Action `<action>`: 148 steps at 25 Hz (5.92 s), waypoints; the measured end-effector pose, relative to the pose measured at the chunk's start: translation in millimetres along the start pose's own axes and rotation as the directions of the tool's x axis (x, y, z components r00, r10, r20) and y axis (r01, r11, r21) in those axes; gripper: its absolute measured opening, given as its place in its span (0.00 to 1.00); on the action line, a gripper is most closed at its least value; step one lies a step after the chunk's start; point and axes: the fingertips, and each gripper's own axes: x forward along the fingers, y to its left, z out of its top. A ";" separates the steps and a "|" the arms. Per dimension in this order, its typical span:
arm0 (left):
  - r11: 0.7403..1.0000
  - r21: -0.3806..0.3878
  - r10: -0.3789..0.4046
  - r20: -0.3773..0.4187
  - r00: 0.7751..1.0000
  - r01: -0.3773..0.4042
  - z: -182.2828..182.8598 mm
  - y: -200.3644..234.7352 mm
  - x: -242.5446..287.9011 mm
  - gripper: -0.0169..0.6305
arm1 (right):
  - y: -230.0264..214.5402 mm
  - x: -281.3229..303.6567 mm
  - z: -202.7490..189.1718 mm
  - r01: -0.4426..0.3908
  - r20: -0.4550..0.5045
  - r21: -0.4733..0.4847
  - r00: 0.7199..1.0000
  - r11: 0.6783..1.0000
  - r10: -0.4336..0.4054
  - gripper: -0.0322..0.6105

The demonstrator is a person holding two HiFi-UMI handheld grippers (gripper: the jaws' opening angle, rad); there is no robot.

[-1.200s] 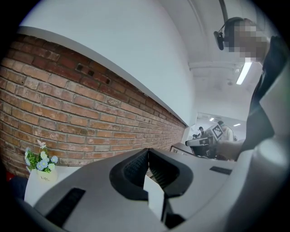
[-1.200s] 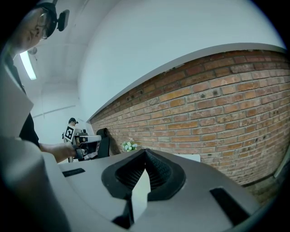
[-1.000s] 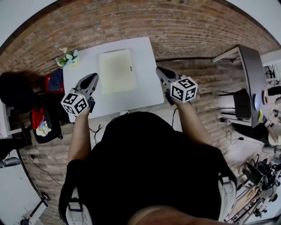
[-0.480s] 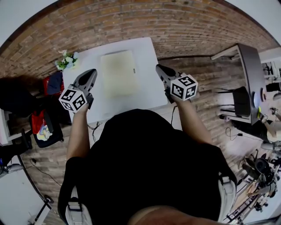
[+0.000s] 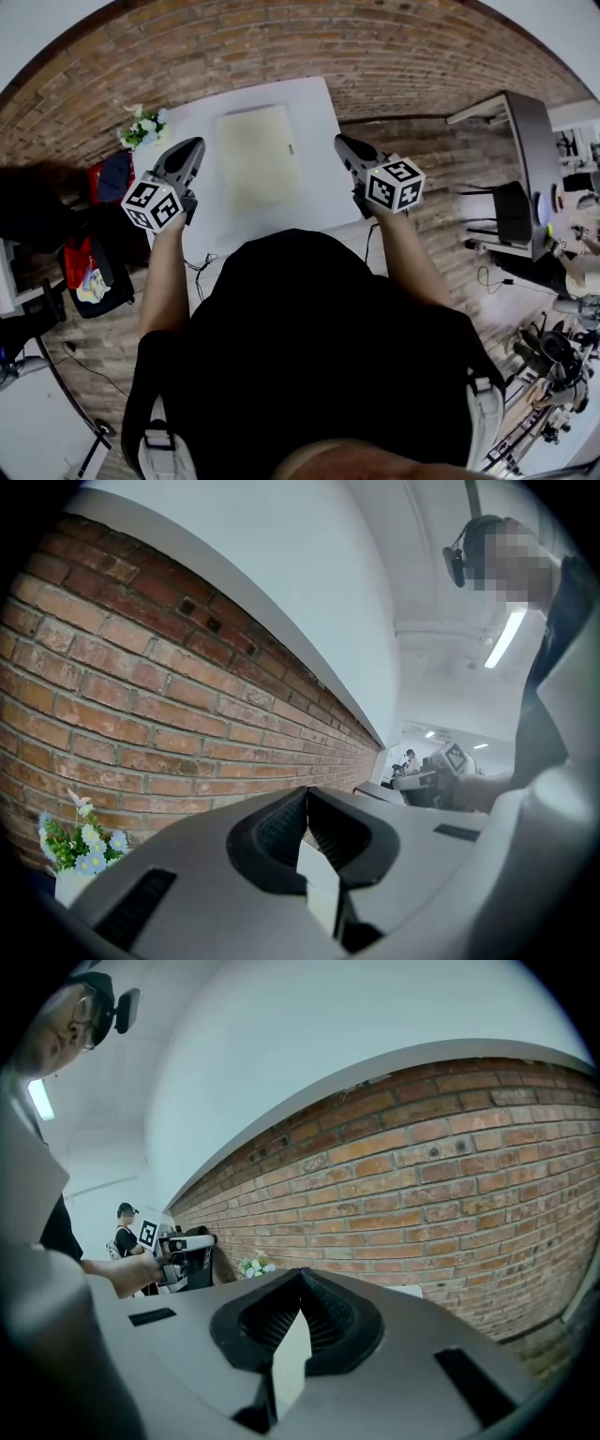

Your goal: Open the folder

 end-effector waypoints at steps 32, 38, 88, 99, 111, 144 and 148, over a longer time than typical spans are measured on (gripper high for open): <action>0.980 0.002 0.200 -0.018 0.980 -0.200 -12.8 -33.6 36.4 0.05 | -70.4 1.7 -2.4 -0.180 -0.090 -0.037 0.980 0.983 0.176 0.09; 0.969 0.009 0.248 -0.031 0.968 -0.248 -25.6 -36.7 43.0 0.05 | -78.5 5.3 -9.9 -0.214 -0.118 -0.034 0.971 0.976 0.209 0.09; 0.883 0.460 0.184 -0.530 0.828 0.098 -238.9 -101.3 141.3 0.08 | -101.4 -6.3 -122.9 -0.219 -0.355 0.044 0.909 0.975 0.220 0.09; 0.886 0.441 0.160 -0.579 0.800 0.142 -279.7 -110.8 153.3 0.24 | -106.9 -12.5 -138.8 -0.209 -0.372 0.064 0.902 0.976 0.217 0.09; 0.867 0.433 0.136 -0.679 0.722 0.245 -330.1 -120.7 157.2 0.37 | -111.9 -12.4 -153.1 -0.197 -0.398 0.076 0.893 0.977 0.211 0.09; 0.643 0.679 0.365 -0.678 0.638 0.353 -393.9 -115.7 160.3 0.47 | -112.2 -31.7 -178.2 -0.204 -0.455 0.111 0.860 0.973 0.232 0.09; 0.645 0.678 0.362 -0.677 0.641 0.353 -396.0 -116.2 159.2 0.41 | -110.9 -31.9 -181.9 -0.208 -0.461 0.110 0.855 0.972 0.236 0.09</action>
